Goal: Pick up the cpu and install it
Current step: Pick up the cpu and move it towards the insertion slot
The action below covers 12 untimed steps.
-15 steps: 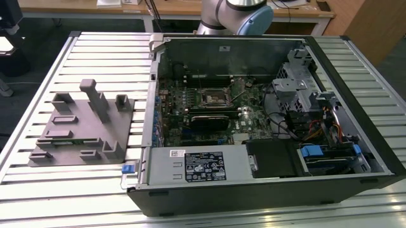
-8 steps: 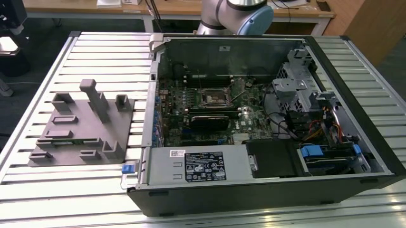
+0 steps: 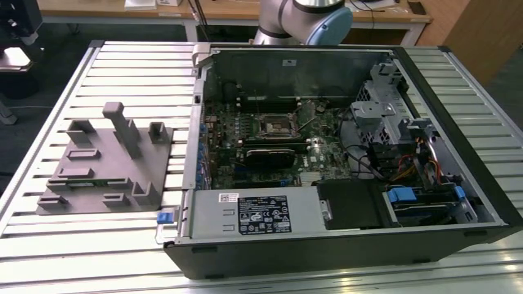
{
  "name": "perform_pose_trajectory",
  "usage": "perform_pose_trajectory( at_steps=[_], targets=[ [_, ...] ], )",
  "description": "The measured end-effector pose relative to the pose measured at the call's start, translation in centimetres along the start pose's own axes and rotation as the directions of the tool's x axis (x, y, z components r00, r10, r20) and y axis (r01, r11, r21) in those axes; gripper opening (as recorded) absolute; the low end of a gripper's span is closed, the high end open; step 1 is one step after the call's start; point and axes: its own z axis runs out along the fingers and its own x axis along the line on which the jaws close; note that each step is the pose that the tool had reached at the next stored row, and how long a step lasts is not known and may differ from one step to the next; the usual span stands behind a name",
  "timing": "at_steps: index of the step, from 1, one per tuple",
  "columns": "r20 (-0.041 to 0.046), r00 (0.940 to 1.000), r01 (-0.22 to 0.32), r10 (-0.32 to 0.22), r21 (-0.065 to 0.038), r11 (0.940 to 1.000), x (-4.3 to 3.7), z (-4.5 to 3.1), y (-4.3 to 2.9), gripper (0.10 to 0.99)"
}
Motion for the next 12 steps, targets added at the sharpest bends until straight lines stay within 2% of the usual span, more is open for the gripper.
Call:
perform_pose_trajectory(
  at_steps=[12],
  targets=[
    [0.0001,1.0,0.0,0.0,0.0,1.0,-1.15,0.01,0.05,0.529]
  ],
)
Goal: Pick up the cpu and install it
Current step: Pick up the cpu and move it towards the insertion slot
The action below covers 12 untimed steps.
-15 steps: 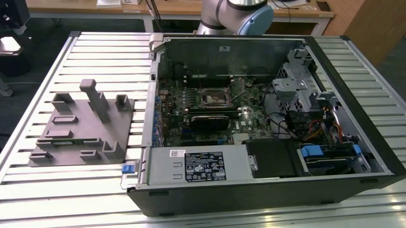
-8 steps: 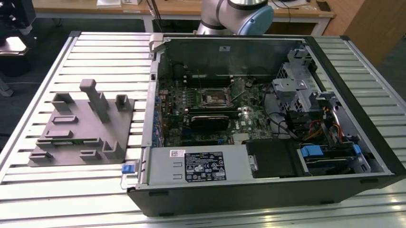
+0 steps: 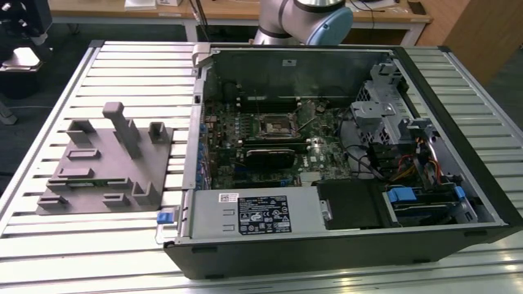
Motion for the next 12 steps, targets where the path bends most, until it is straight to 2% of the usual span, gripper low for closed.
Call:
perform_pose_trajectory(
  at_steps=[12],
  targets=[
    [0.0,1.0,0.0,0.0,0.0,1.0,-0.87,0.0,0.04,0.529]
  ],
)
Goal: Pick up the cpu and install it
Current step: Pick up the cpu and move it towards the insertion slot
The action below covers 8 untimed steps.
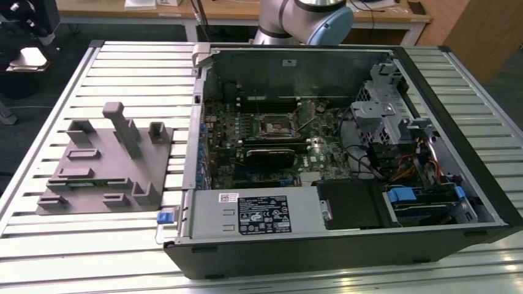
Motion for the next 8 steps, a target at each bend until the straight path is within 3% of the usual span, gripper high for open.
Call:
perform_pose_trajectory(
  at_steps=[8],
  targets=[
    [0.0,1.0,0.0,0.0,0.0,1.0,-0.51,0.0,0.03,0.529]
  ],
)
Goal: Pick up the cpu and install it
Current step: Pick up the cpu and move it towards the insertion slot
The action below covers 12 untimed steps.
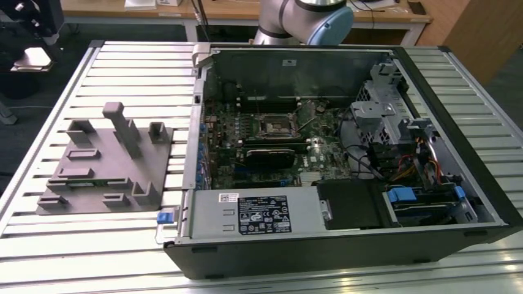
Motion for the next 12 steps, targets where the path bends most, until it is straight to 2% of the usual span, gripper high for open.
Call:
perform_pose_trajectory(
  at_steps=[12],
  targets=[
    [0.0,1.0,0.0,0.0,0.0,1.0,-1.02,0.0,0.04,0.529]
  ],
)
